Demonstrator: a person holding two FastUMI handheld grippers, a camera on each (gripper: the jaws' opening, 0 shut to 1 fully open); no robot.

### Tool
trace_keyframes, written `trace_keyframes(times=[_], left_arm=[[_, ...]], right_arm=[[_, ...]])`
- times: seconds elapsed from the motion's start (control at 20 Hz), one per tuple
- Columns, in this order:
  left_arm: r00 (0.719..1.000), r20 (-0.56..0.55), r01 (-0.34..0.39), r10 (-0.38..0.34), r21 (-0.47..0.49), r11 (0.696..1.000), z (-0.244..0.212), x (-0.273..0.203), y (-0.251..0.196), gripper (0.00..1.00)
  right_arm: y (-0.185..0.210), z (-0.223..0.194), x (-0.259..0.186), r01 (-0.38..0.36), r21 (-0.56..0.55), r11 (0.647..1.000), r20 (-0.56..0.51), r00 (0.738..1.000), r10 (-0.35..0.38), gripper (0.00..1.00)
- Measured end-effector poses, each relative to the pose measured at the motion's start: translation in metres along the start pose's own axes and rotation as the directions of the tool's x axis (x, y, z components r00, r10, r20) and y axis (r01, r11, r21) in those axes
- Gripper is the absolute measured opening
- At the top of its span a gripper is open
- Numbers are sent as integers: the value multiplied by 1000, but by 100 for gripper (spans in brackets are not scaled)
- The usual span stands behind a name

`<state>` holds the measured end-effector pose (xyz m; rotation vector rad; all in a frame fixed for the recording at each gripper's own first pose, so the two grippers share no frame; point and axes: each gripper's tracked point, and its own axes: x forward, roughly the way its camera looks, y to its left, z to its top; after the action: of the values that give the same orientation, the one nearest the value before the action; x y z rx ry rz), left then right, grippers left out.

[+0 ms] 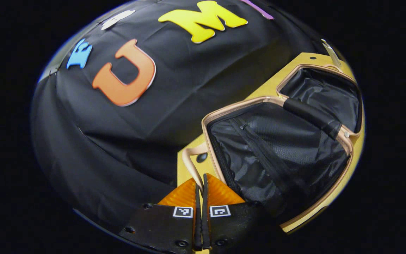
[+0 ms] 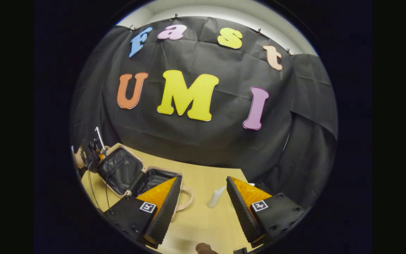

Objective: First open the suitcase, pack the skin care products into it, and then close the suitcase.

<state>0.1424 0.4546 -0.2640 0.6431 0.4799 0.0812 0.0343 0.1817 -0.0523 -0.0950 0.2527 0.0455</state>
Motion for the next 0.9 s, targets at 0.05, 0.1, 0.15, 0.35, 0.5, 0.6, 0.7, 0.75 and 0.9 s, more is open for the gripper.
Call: trace_keyframes(times=[0.05,0.1,0.15,0.35,0.5,0.6,0.7,0.75,0.9], left_arm=[[1000,-5,15,-15,-13,1000,-8,6,-4,4],[1000,-14,20,-20,-24,1000,-14,13,-6,4],[999,-16,28,-28,-44,999,-22,17,-6,4],[997,-44,63,-68,-87,994,-45,25,-19,4],[998,-18,57,-60,-133,989,-38,31,-19,8],[1000,-14,-28,26,-139,990,-41,29,1,23],[998,-38,-54,49,-150,987,-44,20,7,57],[998,-33,-62,57,-170,984,-42,14,8,60],[997,-65,-66,48,-309,949,-37,-16,-7,95]], right_arm=[[0,-5,0,5,5,1000,-19,1000,-4,79],[-1,-9,-1,10,11,1000,-36,999,-9,80],[-1,-15,-1,15,15,1000,-53,998,-15,79],[-6,-25,-4,36,24,999,-97,995,-34,79],[-13,-21,-10,44,14,999,-81,996,-42,79],[-15,-22,-12,37,15,999,-81,996,-36,79],[-18,-19,-17,26,17,1000,-59,998,-25,79],[-19,-16,-19,18,14,1000,-42,999,-17,79],[-24,-20,-19,-6,-4,1000,-21,1000,6,79]])
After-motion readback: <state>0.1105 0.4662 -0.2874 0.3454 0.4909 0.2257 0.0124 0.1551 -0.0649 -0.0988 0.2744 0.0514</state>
